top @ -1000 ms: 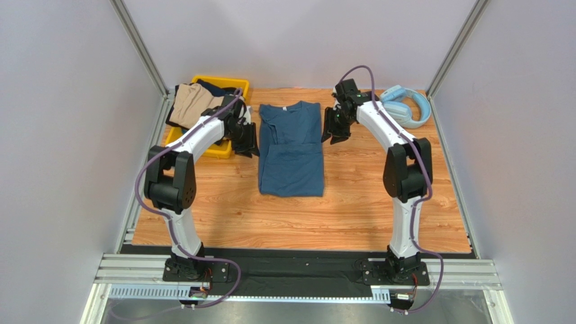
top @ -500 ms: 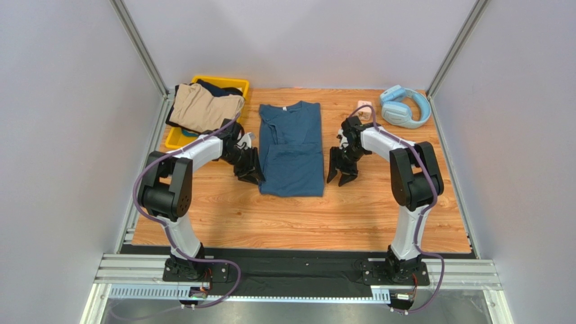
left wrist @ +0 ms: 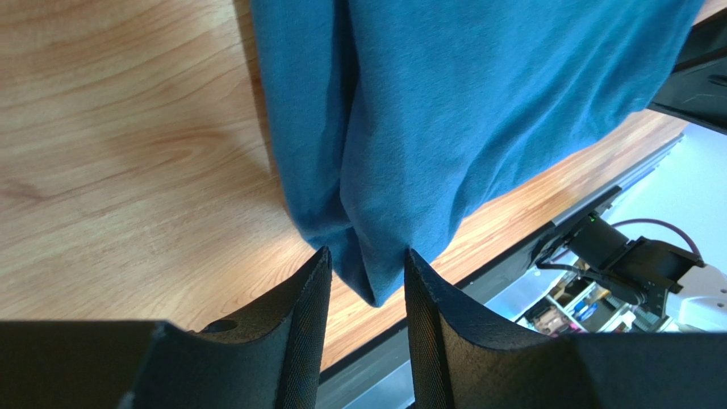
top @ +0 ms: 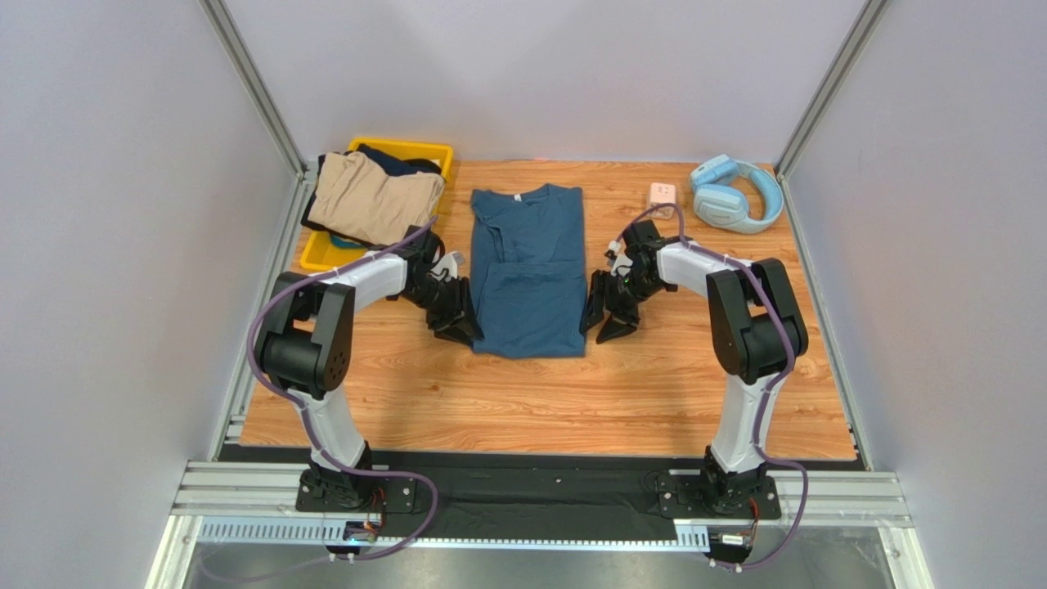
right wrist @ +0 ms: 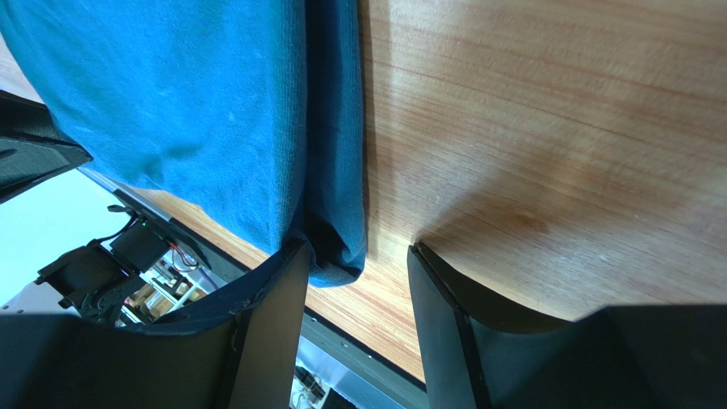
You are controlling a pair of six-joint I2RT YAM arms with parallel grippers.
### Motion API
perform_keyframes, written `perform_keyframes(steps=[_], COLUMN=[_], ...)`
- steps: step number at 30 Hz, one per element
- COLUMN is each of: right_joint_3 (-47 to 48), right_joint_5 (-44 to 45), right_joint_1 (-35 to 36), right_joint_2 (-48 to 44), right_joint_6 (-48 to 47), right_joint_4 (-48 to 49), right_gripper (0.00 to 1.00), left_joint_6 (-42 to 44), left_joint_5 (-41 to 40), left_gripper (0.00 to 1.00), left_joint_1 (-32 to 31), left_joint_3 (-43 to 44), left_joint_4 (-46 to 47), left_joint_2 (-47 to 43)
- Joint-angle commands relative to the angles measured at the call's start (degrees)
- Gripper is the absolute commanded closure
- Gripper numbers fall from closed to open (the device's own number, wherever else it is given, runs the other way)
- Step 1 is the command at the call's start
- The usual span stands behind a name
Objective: Fold and stack the t-shirts
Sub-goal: Fold the tshirt
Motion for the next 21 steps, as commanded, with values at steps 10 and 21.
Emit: perform_keyframes(steps=[10, 21], right_joint_3=[-3.0, -5.6], right_joint_5=[4.5, -1.2], right_joint_1=[0.2, -4.2], right_joint_2=[-1.7, -3.2], right_joint_6=[0.2, 2.3], right_joint_4=[4.3, 9.4], right_gripper=[0.47, 0.45], left_joint_6=[3.1, 3.0], left_joint_5=[-2.2, -1.3], left_gripper=[0.56, 0.56], left_joint_1=[0.0, 0.1], left_joint_3=[1.5, 0.0], left_joint_4=[-6.5, -4.6], left_joint_2=[2.2, 0.8])
